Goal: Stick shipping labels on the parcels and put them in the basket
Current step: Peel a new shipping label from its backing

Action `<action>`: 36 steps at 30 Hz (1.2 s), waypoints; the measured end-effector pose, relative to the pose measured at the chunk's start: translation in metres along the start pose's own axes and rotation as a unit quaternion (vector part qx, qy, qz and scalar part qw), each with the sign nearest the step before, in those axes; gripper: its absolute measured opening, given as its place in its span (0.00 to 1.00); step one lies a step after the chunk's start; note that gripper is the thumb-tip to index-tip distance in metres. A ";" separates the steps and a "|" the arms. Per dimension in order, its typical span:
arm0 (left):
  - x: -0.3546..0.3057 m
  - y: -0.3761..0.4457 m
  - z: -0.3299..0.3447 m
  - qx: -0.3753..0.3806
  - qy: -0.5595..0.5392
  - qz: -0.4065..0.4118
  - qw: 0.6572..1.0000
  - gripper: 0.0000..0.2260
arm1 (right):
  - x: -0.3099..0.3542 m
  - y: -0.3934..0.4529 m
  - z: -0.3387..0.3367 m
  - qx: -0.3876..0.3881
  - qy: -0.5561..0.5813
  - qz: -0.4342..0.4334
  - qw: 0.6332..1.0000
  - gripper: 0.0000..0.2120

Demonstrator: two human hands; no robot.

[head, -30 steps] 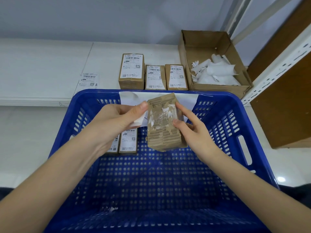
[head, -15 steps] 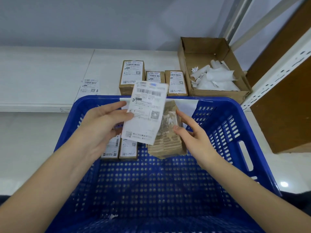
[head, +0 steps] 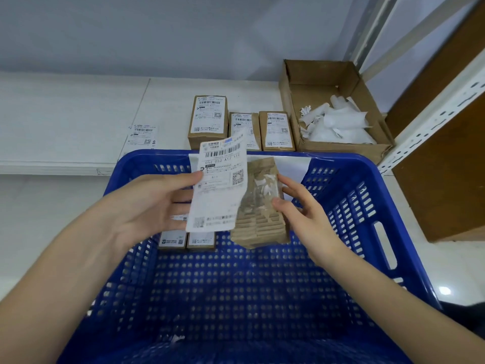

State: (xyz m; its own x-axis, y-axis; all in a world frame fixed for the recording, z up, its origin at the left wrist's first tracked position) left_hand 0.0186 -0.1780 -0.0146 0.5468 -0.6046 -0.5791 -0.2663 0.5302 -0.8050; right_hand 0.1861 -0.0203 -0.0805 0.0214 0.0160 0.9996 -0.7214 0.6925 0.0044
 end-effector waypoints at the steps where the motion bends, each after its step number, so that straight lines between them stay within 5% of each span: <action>1: 0.000 0.001 0.001 0.009 -0.009 0.003 1.000 0.19 | 0.001 0.000 0.000 0.000 0.001 -0.003 1.000 0.19; 18: 0.011 0.021 0.020 -0.015 -0.041 0.042 0.998 0.13 | 0.006 -0.008 0.011 0.095 -0.082 -0.062 0.990 0.21; 28: 0.011 0.023 0.019 -0.070 -0.034 0.056 0.995 0.09 | 0.020 -0.016 0.014 0.039 -0.014 -0.065 0.997 0.05; 36: 0.013 0.025 0.021 -0.073 -0.039 0.058 0.995 0.08 | 0.015 -0.013 0.012 0.006 -0.055 -0.054 0.997 0.08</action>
State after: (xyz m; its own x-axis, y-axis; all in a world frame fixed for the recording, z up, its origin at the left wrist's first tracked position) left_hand 0.0357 -0.1598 -0.0397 0.5637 -0.4941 -0.6619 -0.4410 0.4976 -0.7470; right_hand 0.1874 -0.0372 -0.0655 0.0239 -0.1389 0.9900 -0.7270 0.6773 0.1126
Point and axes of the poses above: each hand's wrist, its own y-axis towards the middle knuckle, its own z-axis out of the palm, x = y × z, the point moved 4 cm from there along y, towards the middle knuckle, and after that the axes turned 14 degrees about -z, right-handed, at the moved point
